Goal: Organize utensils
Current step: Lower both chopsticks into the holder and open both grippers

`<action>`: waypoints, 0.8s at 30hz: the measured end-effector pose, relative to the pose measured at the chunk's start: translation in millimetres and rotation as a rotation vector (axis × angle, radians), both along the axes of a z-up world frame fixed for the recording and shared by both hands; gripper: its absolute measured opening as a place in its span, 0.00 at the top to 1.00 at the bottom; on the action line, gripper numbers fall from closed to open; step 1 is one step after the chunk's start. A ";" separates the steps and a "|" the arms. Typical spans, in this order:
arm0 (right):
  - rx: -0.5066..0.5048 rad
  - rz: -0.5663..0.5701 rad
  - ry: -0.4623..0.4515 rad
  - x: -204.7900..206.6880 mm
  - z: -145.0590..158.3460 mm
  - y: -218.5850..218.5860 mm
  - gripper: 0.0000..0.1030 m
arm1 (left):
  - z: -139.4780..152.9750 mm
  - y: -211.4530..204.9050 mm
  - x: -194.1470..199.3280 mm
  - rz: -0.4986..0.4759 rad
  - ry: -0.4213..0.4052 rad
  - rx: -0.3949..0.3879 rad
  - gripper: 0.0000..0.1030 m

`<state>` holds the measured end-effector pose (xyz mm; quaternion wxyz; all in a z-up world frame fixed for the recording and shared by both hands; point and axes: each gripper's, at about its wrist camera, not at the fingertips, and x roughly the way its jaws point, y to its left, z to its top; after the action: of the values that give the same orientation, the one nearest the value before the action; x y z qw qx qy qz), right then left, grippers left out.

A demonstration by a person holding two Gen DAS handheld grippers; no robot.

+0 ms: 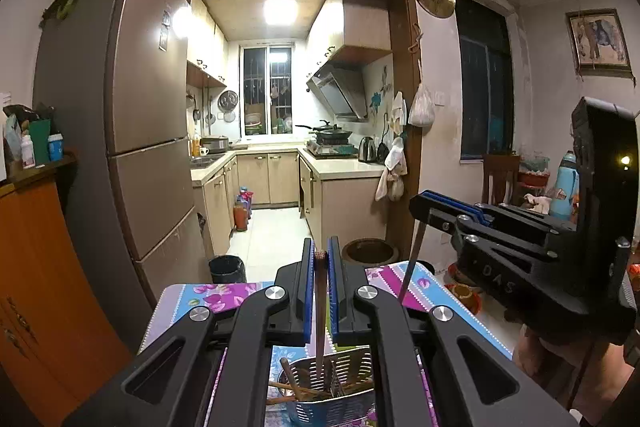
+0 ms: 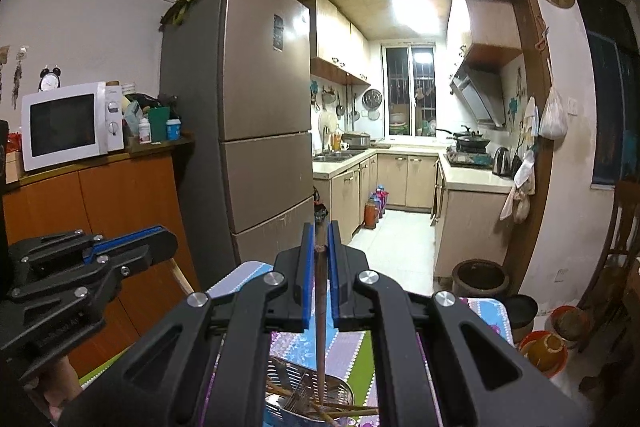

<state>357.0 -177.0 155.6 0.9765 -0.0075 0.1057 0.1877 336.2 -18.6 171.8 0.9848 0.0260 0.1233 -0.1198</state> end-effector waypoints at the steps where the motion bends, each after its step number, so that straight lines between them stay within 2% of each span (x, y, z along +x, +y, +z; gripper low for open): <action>1: 0.000 0.000 0.005 2.9 -2.7 0.4 0.95 | -3.8 -0.2 3.6 0.003 0.003 0.004 0.93; 13: -0.010 0.001 0.048 23.0 -21.8 4.4 0.95 | -33.8 1.6 37.2 0.010 0.046 0.002 0.93; 24: -0.008 0.011 0.076 29.2 -30.2 5.0 0.95 | -38.3 3.9 42.7 0.013 0.058 -0.001 0.92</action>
<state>386.2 -172.0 125.5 0.9707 -0.0050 0.1434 0.1928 378.9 -14.8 133.5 0.9815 0.0213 0.1519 -0.1144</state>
